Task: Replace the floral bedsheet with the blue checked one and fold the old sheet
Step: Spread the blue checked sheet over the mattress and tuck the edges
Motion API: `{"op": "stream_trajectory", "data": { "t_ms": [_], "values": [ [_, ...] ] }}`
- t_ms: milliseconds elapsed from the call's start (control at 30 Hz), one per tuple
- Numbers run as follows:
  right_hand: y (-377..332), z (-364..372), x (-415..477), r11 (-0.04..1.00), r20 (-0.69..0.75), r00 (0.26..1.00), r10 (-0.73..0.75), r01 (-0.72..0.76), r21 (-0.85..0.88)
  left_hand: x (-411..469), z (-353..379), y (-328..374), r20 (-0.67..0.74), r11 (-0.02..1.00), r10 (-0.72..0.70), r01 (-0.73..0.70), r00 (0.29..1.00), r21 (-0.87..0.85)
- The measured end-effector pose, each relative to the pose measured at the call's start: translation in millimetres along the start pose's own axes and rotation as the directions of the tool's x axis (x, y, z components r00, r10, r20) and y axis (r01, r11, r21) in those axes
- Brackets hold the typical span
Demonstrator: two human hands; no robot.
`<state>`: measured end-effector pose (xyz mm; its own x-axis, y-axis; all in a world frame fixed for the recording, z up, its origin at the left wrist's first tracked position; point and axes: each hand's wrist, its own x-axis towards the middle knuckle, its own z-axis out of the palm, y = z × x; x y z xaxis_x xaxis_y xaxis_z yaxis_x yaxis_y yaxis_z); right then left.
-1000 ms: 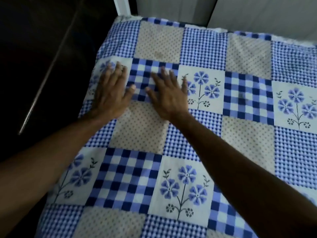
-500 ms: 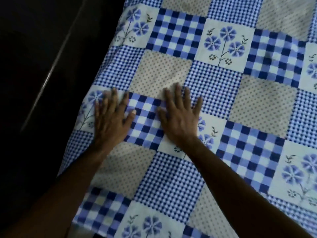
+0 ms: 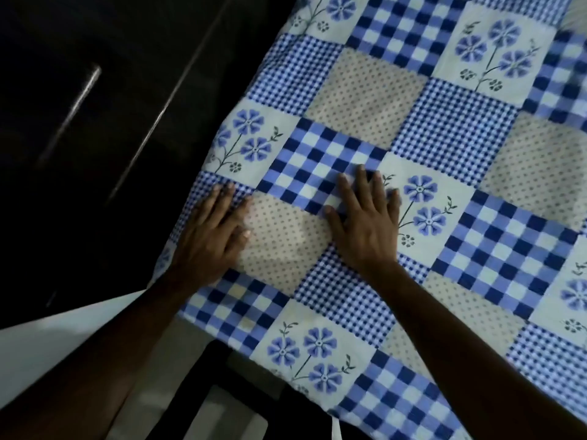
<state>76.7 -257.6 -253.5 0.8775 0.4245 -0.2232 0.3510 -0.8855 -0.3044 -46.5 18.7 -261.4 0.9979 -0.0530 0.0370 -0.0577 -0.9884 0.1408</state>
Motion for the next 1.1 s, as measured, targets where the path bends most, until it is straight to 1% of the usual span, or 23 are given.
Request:
{"op": "stream_trajectory", "data": {
  "t_ms": [33, 67, 167, 233, 300, 367, 433, 500, 533, 567, 600, 667, 767, 800, 833, 867, 900, 933, 967, 1000, 1033, 1067, 1100],
  "values": [
    [3.9, 1.7, -6.3, 0.999, 0.012, 1.000, -0.010, 0.011, -0.033, -2.9, -2.4, 5.8, 0.002, 1.000, 0.001, -0.001, 1.000, -0.017],
    [0.2, 5.7, -14.4, 0.996, 0.029, 0.998, -0.057, 0.059, -0.063, -11.7, -4.5, 6.8, 0.010, 1.000, -0.004, 0.004, 1.000, -0.012],
    [-30.7, 22.3, -35.8, 0.960, 0.084, 0.962, -0.259, 0.266, -0.084, -42.7, -6.3, -4.6, 0.058, 0.998, -0.067, 0.068, 0.996, -0.004],
    [-60.2, 38.1, -53.2, 0.921, 0.129, 0.921, -0.368, 0.380, -0.091, -71.7, -8.4, -13.3, 0.061, 0.995, -0.101, 0.102, 0.993, -0.014],
    [-88.4, 54.3, -71.6, 0.889, 0.150, 0.885, -0.440, 0.453, -0.065, -99.6, -9.3, -18.7, 0.063, 0.994, -0.102, 0.104, 0.993, -0.020],
    [-114.4, 69.4, -94.9, 0.857, 0.150, 0.850, -0.504, 0.514, -0.032, -125.7, -12.7, -23.0, 0.082, 0.994, -0.106, 0.107, 0.991, -0.011],
    [-132.9, 82.8, -122.0, 0.810, 0.150, 0.801, -0.580, 0.587, -0.007, -145.1, -21.0, -23.1, 0.080, 0.991, -0.122, 0.125, 0.989, -0.038],
    [-144.1, 90.3, -142.4, 0.748, 0.204, 0.735, -0.647, 0.663, -0.015, -154.8, -29.7, -20.8, 0.044, 0.991, -0.115, 0.117, 0.992, -0.061],
    [-146.8, 90.8, -147.1, 0.719, 0.216, 0.704, -0.677, 0.695, -0.010, -155.5, -33.7, -18.3, 0.016, 0.991, -0.114, 0.115, 0.993, -0.070],
    [-148.3, 87.2, -148.2, 0.705, 0.201, 0.690, -0.696, 0.709, 0.006, -155.2, -37.3, -15.1, -0.011, 0.989, -0.123, 0.121, 0.992, -0.083],
    [-148.0, 79.8, -144.7, 0.715, 0.163, 0.703, -0.692, 0.699, 0.024, -151.6, -39.8, -10.5, -0.040, 0.987, -0.136, 0.132, 0.990, -0.096],
    [-141.1, 63.0, -128.7, 0.786, 0.088, 0.782, -0.617, 0.618, 0.023, -140.4, -40.7, -1.3, -0.096, 0.983, -0.154, 0.143, 0.983, -0.116],
    [-114.1, 45.4, -100.3, 0.920, 0.093, 0.919, -0.384, 0.389, -0.039, -116.5, -39.1, 12.8, -0.156, 0.977, -0.170, 0.145, 0.973, -0.159],
    [-108.7, 45.9, -94.7, 0.946, 0.111, 0.944, -0.311, 0.319, -0.065, -108.0, -38.1, 17.0, -0.179, 0.975, -0.172, 0.142, 0.969, -0.168],
    [-109.3, 49.5, -95.6, 0.948, 0.139, 0.949, -0.284, 0.300, -0.108, -101.6, -37.0, 22.0, -0.205, 0.974, -0.177, 0.142, 0.963, -0.177],
    [-114.0, 57.3, -99.8, 0.926, 0.172, 0.931, -0.321, 0.347, -0.150, -95.0, -36.5, 26.5, -0.221, 0.972, -0.180, 0.138, 0.958, -0.189],
    [-121.0, 66.3, -108.5, 0.881, 0.219, 0.891, -0.398, 0.438, -0.180, -90.4, -34.8, 31.7, -0.223, 0.970, -0.173, 0.128, 0.959, -0.205],
    [-129.3, 74.4, -121.4, 0.816, 0.266, 0.830, -0.490, 0.544, -0.196, -86.7, -33.3, 37.1, -0.210, 0.968, -0.162, 0.114, 0.964, -0.222],
    [-136.7, 83.1, -137.4, 0.731, 0.307, 0.752, -0.583, 0.650, -0.205, -84.1, -31.8, 41.9, -0.194, 0.968, -0.144, 0.097, 0.970, -0.233],
    [-140.5, 90.9, -155.8, 0.639, 0.343, 0.670, -0.659, 0.739, -0.215, -81.7, -28.3, 47.6, -0.178, 0.968, -0.119, 0.074, 0.977, -0.238],
    [-143.3, 94.9, -173.6, 0.565, 0.383, 0.602, -0.701, 0.796, -0.217, -79.9, -25.1, 53.3, -0.164, 0.970, -0.093, 0.052, 0.982, -0.237],
    [-141.6, 95.1, -188.8, 0.530, 0.408, 0.567, -0.716, 0.821, -0.212, -77.8, -20.9, 61.7, -0.145, 0.972, -0.063, 0.028, 0.987, -0.234],
    [-138.7, 92.1, -200.6, 0.544, 0.391, 0.569, -0.724, 0.819, -0.185, -76.7, -16.1, 69.4, -0.126, 0.973, -0.034, 0.004, 0.991, -0.229]
  ]
}}
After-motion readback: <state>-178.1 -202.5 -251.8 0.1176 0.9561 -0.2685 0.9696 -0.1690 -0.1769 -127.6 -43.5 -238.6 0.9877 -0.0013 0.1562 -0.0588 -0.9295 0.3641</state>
